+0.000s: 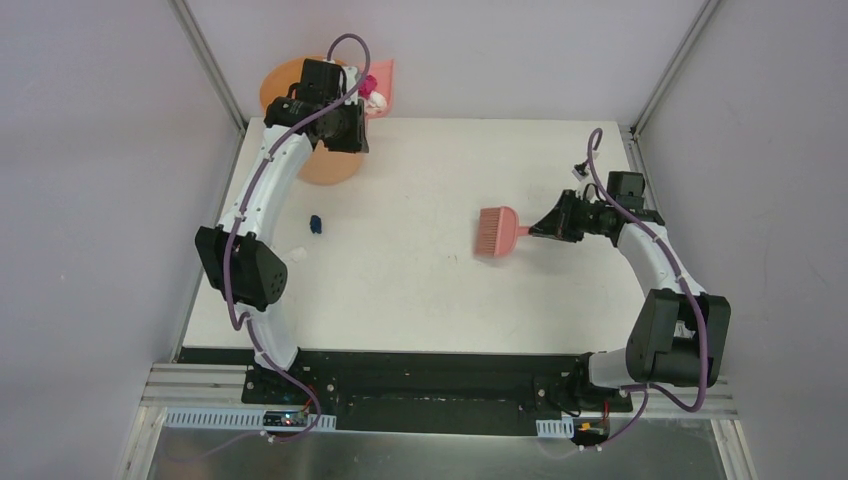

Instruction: Sweep away the paper scraps from the table

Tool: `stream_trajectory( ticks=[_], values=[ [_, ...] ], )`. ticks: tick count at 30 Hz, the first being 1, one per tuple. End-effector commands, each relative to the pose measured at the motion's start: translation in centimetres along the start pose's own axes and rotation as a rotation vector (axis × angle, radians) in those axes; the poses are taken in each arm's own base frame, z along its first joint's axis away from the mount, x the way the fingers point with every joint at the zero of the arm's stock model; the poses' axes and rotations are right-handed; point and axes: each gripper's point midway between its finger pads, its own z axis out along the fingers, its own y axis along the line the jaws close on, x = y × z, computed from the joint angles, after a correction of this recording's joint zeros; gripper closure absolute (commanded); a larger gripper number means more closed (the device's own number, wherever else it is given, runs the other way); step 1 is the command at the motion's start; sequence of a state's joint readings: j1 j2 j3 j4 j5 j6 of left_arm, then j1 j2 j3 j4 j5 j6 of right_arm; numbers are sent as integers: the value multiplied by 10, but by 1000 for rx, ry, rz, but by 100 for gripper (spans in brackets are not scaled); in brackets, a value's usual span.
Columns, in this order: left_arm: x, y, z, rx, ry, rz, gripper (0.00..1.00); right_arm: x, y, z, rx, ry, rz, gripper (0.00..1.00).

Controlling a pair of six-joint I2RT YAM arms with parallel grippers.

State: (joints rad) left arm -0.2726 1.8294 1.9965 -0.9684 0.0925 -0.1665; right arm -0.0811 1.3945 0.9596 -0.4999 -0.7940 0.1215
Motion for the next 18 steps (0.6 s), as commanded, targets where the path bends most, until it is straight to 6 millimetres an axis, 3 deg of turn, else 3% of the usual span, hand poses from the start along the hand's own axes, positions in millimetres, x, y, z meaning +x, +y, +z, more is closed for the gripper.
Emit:
stream_trajectory(
  ticks=[1, 18],
  values=[
    [-29, -19, -9, 156, -104, -70, 100, -23, 15, -13, -41, -65, -76, 100],
    [-63, 8, -13, 628, -183, -493, 100, -26, 10, -18, -34, -78, -62, 100]
  ],
)
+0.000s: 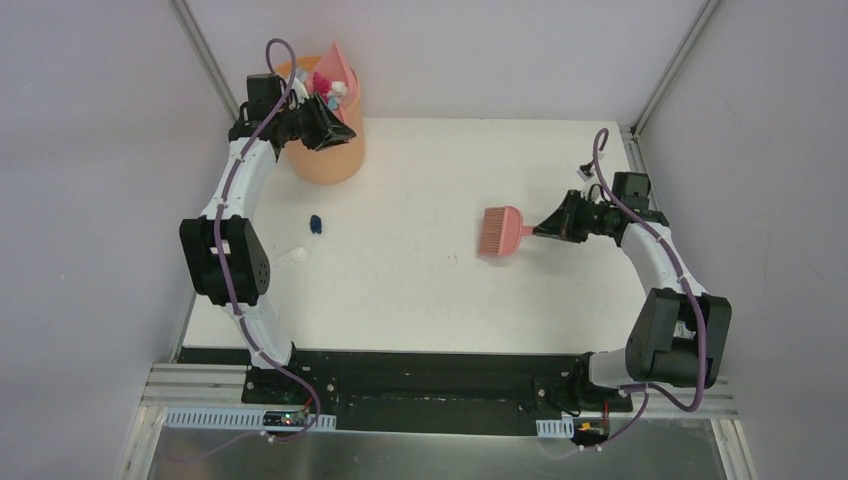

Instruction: Sweep away the paper scraps from the table

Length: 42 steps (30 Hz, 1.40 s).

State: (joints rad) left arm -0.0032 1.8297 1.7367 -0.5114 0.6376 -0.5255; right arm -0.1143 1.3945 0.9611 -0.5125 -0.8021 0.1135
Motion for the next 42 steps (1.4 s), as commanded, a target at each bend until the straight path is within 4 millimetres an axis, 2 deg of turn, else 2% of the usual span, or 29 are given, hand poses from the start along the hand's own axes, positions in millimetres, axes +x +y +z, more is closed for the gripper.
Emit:
stream_trajectory(
  ticks=[1, 14, 16, 21, 26, 38, 42],
  values=[
    [-18, -45, -18, 246, -40, -62, 100, -23, 17, -12, -46, -64, -80, 100],
    [-26, -49, -24, 372, -56, -131, 100, -24, 14, -13, -46, -64, -70, 100],
    [-28, -52, -25, 442, -68, -154, 100, -24, 14, -13, -46, -64, -68, 100],
    [-39, -58, -29, 638, -72, -337, 100, -24, 14, -14, -47, -66, -67, 100],
    [-47, -63, -33, 754, -79, -412, 100, -25, 14, -14, -49, -68, -67, 100],
    [-51, -72, -42, 723, -85, -356, 100, -24, 13, -14, -51, -66, -60, 100],
    [-51, -79, -46, 648, -77, -286, 100, -24, 13, -13, -53, -62, -56, 100]
  ],
)
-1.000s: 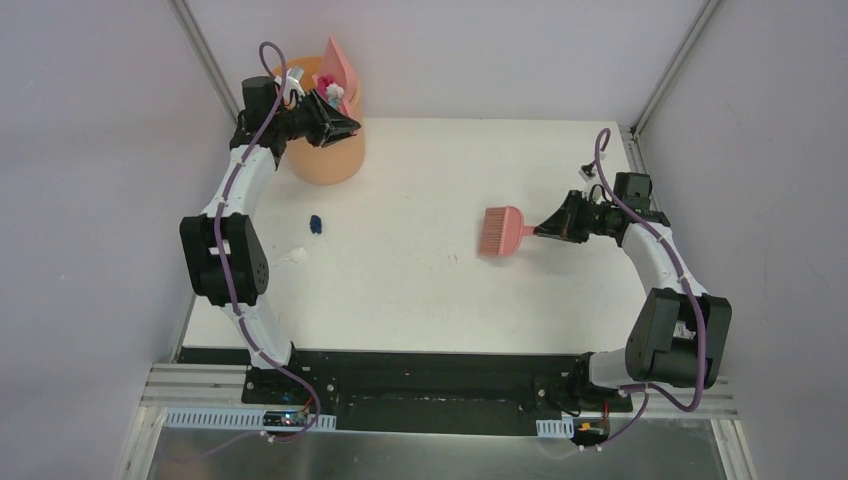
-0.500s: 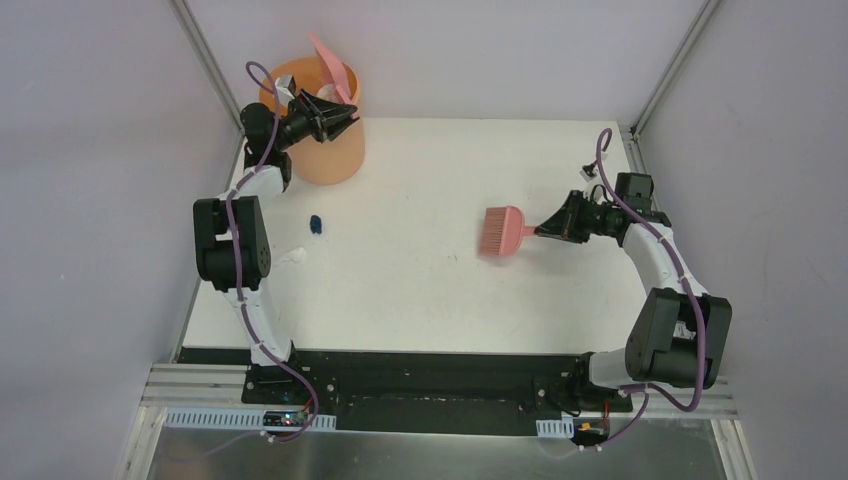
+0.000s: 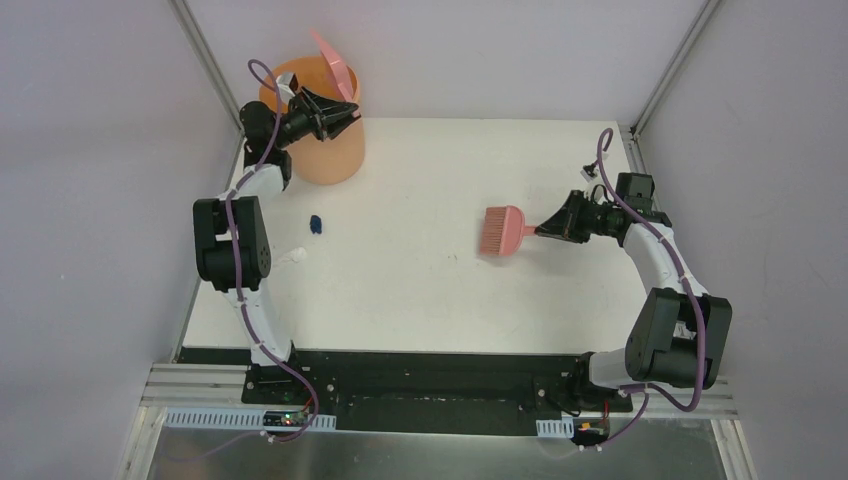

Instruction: Sweep away the paper scraps from the table

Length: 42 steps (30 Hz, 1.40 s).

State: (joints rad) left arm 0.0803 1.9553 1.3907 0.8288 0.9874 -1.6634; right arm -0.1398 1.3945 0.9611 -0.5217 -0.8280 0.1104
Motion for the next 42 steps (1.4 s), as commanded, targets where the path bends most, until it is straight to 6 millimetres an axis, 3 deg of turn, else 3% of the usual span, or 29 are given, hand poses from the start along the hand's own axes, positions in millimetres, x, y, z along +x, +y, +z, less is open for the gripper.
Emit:
stream_trajectory(
  ticks=[1, 4, 12, 17, 21, 25, 29, 34, 38, 42],
  values=[
    [11, -53, -7, -24, 20, 225, 100, -23, 15, -8, -42, -55, -75, 100],
    [20, -56, -14, -129, 16, 353, 100, -22, 15, -9, -41, -55, -76, 100],
    [48, -57, -27, -266, -6, 465, 100, -23, 14, -9, -39, -55, -75, 100],
    [118, -42, -26, -315, 120, 471, 100, -24, 15, -12, -35, -66, -82, 100],
    [168, -14, -41, -484, 232, 593, 100, -25, 16, -14, -36, -75, -84, 100],
    [211, 14, -74, -621, 373, 618, 100, -28, 14, -18, -16, -91, -90, 100],
    [233, 62, -117, -828, 476, 660, 100, -32, 7, -22, 34, -122, -89, 100],
    [277, 126, -155, -1047, 729, 729, 100, -39, -4, -28, 96, -154, -79, 100],
    [306, 159, -163, -1144, 884, 834, 100, -47, -25, -44, 189, -228, -41, 100],
    [320, 184, -160, -1185, 984, 905, 100, -52, -23, -56, 145, -279, -2, 100]
  ],
)
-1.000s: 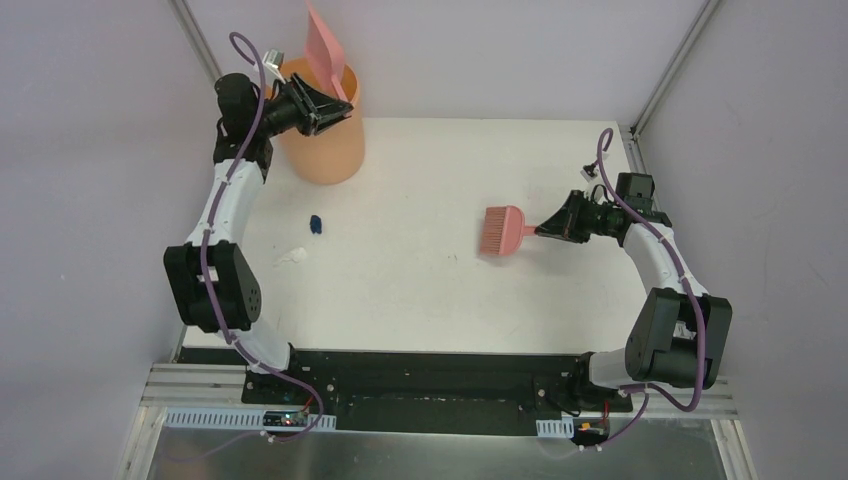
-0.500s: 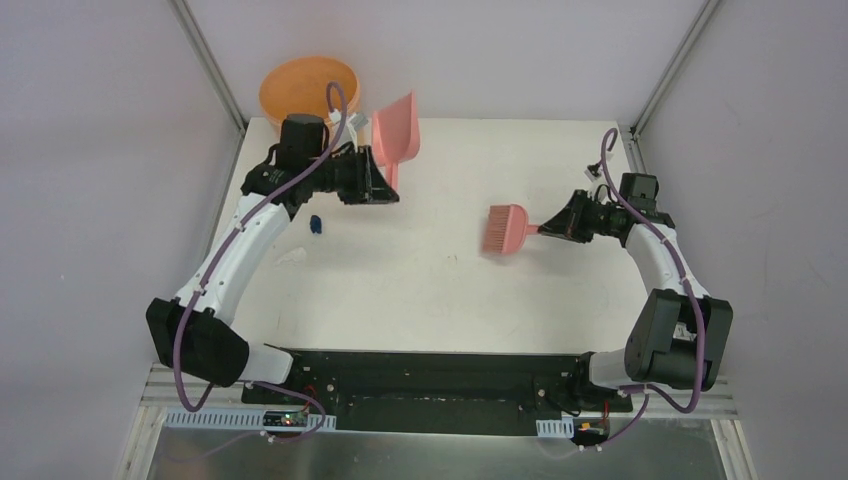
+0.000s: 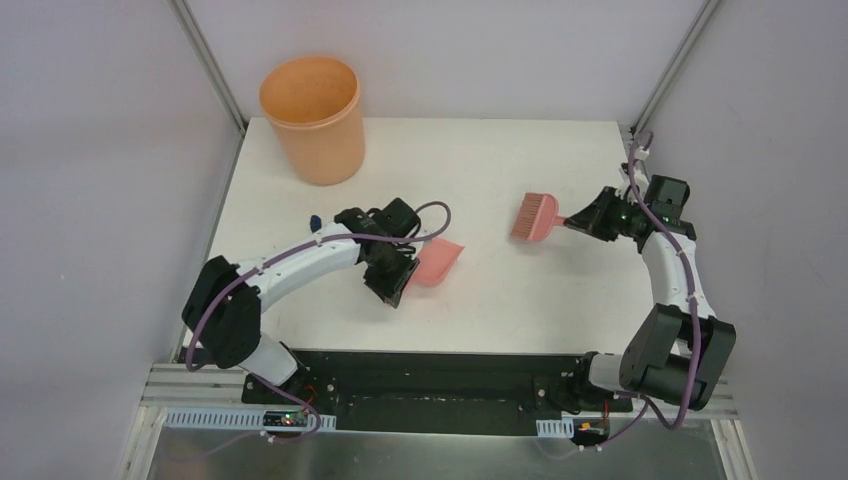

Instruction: Sweep away the paper scraps from the table

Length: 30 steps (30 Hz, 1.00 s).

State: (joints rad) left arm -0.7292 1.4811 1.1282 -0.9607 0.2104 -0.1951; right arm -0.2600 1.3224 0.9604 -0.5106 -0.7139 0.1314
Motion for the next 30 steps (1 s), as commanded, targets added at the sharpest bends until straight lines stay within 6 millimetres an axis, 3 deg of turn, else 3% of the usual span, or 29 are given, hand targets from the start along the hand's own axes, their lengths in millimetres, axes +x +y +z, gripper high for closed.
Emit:
stream_trajectory(
  ticks=[1, 5, 9, 14, 21, 30],
  values=[
    [-3, 12, 23, -138, 30, 126, 100, -29, 8, -20, -27, -137, -19, 100],
    [-4, 8, 49, -152, 59, 179, 100, -30, 7, -22, -28, -154, -11, 100],
    [-11, 0, 57, -129, 16, 180, 94, -30, 4, -21, -32, -146, 2, 100],
    [-11, -4, 53, -133, -47, 201, 79, -30, 2, -19, -36, -135, 11, 100],
    [-16, -11, 45, -108, -123, 226, 76, -28, -2, -16, -30, -123, 18, 100],
    [-12, -10, 55, -125, -76, 258, 71, -28, -4, -15, -30, -115, 24, 100]
  ],
)
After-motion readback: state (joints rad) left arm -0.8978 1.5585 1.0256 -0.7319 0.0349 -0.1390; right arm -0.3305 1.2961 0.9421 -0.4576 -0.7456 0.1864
